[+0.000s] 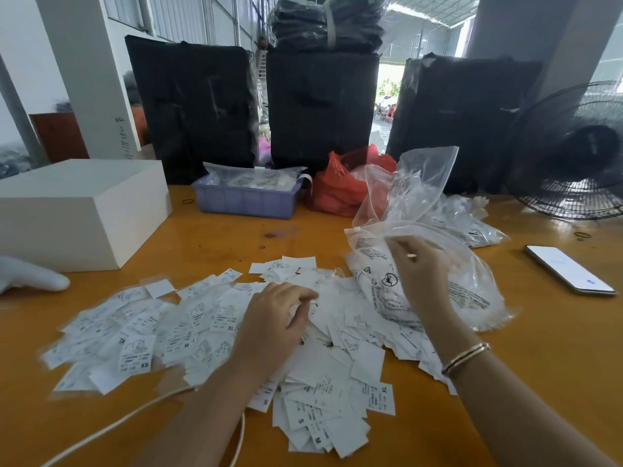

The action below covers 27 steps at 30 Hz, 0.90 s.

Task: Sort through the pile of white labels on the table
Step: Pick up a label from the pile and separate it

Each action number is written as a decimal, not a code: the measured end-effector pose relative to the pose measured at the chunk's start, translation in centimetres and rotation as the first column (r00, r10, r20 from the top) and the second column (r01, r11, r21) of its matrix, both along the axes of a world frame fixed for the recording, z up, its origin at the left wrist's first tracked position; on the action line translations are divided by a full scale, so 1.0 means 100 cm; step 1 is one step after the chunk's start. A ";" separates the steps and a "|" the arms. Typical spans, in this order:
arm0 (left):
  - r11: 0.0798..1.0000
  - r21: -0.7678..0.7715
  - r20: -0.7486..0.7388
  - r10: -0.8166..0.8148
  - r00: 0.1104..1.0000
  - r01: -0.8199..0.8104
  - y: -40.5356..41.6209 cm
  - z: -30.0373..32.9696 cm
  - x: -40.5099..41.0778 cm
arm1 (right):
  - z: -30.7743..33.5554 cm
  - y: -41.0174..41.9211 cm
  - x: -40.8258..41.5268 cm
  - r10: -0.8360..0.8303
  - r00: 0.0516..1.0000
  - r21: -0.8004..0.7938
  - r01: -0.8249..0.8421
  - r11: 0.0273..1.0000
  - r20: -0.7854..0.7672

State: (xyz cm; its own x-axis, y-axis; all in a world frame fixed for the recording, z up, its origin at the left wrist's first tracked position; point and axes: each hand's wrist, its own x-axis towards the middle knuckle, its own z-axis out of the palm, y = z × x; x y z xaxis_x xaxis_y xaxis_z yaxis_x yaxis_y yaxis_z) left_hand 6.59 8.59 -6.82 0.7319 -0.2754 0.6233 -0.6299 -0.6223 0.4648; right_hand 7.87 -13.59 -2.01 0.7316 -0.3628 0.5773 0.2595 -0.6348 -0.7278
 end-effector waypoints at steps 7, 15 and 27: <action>0.977 -0.211 -0.213 -0.072 0.974 0.026 0.002 0.003 -0.003 | -0.023 0.062 -0.033 0.507 0.839 0.359 -0.419 0.834 -0.199; 0.990 -0.139 -0.121 -0.013 0.993 -0.004 0.004 0.002 0.000 | -0.031 0.071 -0.036 0.542 0.820 0.367 -0.453 0.812 -0.187; 0.964 -0.249 -0.118 0.063 0.991 -0.091 0.006 0.000 0.004 | -0.047 0.070 -0.033 0.028 0.930 -0.546 -0.240 0.802 -0.368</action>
